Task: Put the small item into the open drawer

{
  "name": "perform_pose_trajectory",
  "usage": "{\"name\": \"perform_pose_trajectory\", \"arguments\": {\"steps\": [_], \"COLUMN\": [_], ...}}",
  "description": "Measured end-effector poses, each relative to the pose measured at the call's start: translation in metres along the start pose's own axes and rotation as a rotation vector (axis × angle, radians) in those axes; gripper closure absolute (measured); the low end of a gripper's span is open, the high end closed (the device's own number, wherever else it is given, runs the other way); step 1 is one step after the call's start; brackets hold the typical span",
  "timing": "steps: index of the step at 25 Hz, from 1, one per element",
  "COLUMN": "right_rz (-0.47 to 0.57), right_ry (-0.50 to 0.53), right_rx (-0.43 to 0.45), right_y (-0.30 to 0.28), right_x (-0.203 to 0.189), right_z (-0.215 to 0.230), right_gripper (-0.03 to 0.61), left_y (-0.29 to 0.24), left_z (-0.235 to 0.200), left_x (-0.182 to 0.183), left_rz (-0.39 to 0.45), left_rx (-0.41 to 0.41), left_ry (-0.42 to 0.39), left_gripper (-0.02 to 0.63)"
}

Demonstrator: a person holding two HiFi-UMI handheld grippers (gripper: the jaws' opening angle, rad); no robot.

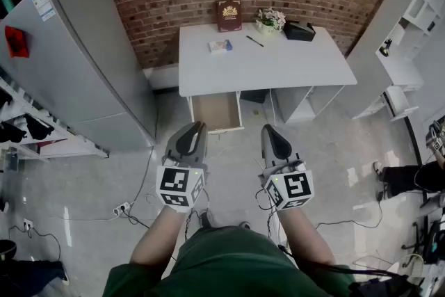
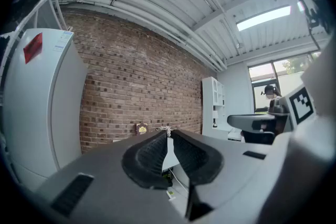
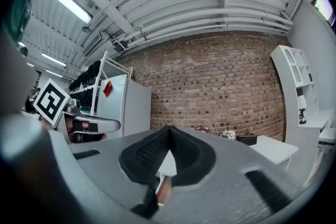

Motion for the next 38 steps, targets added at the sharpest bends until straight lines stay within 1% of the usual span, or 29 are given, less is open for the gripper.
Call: {"name": "perform_pose_trajectory", "arguments": {"steps": [6, 11, 14, 21, 26, 30, 33, 38], "right_rz": [-0.017, -0.023, -0.028, -0.061, -0.075, -0.069, -0.06, -0.043], "right_ry": [0.006, -0.016, -0.009, 0.028, 0.017, -0.017, -0.042, -0.06], "right_rx": [-0.025, -0.065, -0.085, -0.091, -0.091, -0.072, -0.052, -0.01], "right_y": [-0.022, -0.037, -0.046, -0.062, -0.08, -0.097, -0.113, -0.143], "right_x": [0.0, 0.002, 0.005, 0.002, -0.007, -0.022, -0.031, -0.034], "right_z": [-0.021, -0.033, -0.043, -0.058, -0.044, -0.031, -0.013, 0.024], "right_gripper": [0.58, 0.58, 0.578, 0.578, 0.578, 0.578, 0.578, 0.578], "left_y": [-0.001, -0.003, -0.003, -0.011, -0.032, -0.047, -0.062, -0.1], "left_z": [-0.03, -0.054, -0.071, -0.103, -0.11, -0.113, -0.113, -0.109], "left_x": [0.004, 0.009, 0.008, -0.003, -0.009, -0.014, -0.01, 0.0], "left_rz": [-0.004, 0.001, 0.0, -0.019, -0.023, -0.04, -0.041, -0.039], "left_rx": [-0.034, -0.067, -0.084, -0.082, -0.076, -0.052, -0.023, 0.023], "left_ry": [0.007, 0.017, 0.024, 0.076, 0.084, 0.062, 0.036, 0.014], "left_gripper": [0.58, 0.58, 0.58, 0.58, 0.58, 0.58, 0.58, 0.58]}}
Point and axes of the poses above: the fingertips, and each gripper's own axes: y backward along the fingers, z to its right, x out of its top, the point moved 6 cm from there along y, backward along the fingers, and after that the axes turned 6 degrees about y, right-handed, at the moved point
